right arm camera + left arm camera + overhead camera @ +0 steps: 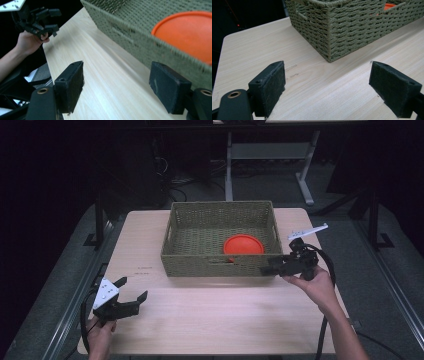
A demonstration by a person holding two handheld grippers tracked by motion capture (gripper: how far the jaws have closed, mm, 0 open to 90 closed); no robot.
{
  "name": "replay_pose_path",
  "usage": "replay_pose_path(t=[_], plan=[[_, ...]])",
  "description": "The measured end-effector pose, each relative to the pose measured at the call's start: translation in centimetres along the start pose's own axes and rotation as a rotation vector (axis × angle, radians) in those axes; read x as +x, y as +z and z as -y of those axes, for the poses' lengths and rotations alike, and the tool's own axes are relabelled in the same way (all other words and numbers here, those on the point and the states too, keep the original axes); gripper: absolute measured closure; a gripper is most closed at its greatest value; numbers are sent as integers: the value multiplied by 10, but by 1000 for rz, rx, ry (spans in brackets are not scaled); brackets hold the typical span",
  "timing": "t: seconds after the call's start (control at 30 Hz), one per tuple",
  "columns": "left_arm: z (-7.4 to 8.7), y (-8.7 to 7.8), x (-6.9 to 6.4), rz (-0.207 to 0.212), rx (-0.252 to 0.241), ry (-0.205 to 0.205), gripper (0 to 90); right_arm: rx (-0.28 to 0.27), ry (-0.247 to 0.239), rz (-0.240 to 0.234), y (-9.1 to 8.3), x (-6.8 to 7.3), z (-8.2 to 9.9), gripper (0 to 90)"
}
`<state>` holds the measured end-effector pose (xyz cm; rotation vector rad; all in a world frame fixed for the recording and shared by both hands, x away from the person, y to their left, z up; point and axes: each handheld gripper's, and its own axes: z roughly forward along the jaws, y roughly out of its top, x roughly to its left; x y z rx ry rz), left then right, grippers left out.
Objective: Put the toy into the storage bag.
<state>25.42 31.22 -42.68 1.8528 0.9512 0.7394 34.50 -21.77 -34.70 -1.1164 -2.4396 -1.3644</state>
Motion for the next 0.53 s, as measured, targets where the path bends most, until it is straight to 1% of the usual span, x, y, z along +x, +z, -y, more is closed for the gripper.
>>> replay_pose_path(t=[0.07, 0.23, 0.3, 0.33, 0.4, 0.47, 0.5, 0.53], plan=[[0, 0, 0, 1, -1, -1, 130, 1, -5, 7, -1, 0, 8, 267], [0, 0, -1, 3, -4, 1, 130, -10, 8, 1, -3, -3, 26, 265], [0, 0, -2, 2, -3, 3, 130, -18, 2, 5, -4, -4, 35, 262], [-1, 0, -2, 3, -3, 1, 130, -31, 6, 8, -5, -3, 39, 255], [-1, 1, -3, 8, -8, -1, 130, -80, -1, -7, -8, -2, 53, 252], [-1, 2, -4, 7, -5, 2, 130, -105, -11, 17, -9, 2, 68, 218], [-1, 2, -4, 8, -7, 3, 130, -137, -16, 11, -10, 4, 77, 222], [-1, 3, -4, 11, -5, 4, 130, -163, -17, -7, -9, 5, 87, 223]])
